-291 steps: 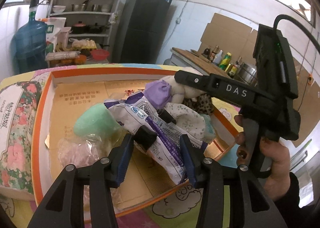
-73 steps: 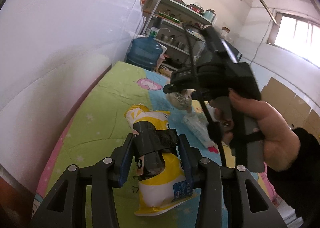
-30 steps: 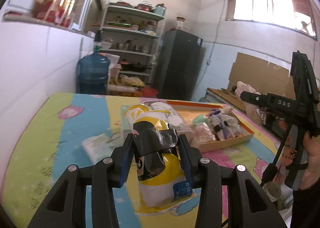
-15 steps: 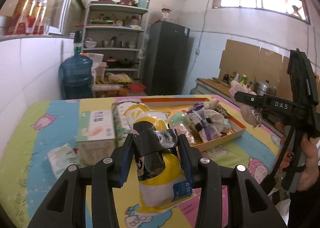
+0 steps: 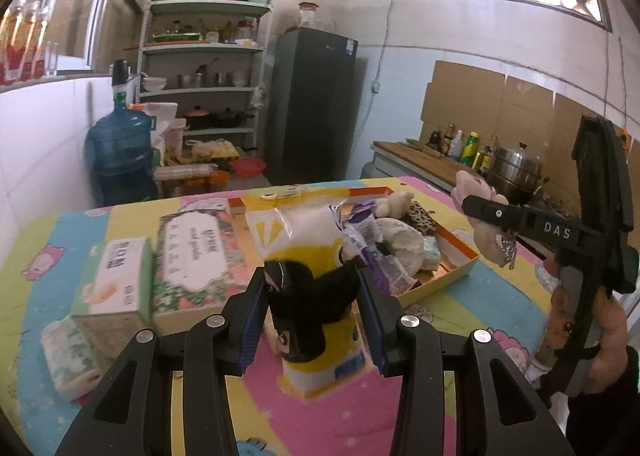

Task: Organize soft objects
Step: 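Lift the snack bag and bunny plush and carry them over the gold box with both tools, then lower the yellow-black snack bag and bunny plush into the box with both tools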

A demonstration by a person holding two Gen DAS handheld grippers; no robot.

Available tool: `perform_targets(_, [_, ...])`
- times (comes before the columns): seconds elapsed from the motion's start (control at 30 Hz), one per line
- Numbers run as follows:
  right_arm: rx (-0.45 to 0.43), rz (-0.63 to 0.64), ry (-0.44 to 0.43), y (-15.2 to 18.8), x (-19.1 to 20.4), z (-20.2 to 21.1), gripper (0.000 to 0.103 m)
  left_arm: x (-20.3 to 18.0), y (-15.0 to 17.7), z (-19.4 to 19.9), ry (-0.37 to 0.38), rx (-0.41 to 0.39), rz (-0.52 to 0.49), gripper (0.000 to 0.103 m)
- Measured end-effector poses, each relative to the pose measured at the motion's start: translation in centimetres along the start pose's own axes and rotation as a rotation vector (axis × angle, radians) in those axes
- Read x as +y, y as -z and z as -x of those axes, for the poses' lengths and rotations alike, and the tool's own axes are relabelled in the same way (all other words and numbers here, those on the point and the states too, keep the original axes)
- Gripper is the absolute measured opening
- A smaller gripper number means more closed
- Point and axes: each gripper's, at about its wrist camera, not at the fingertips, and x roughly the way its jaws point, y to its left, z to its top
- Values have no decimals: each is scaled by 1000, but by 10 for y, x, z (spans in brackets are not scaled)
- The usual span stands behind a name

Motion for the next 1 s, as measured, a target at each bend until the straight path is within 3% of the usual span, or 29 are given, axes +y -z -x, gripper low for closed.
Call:
perform_targets(0.53, [5, -45, -2, -3, -44, -15, 47, -27, -34, -56, 6, 17, -28, 45])
perform_targets(1.0, [33, 49, -69, -35, -27, -54, 47, -22, -95, -120, -16, 84, -36, 45])
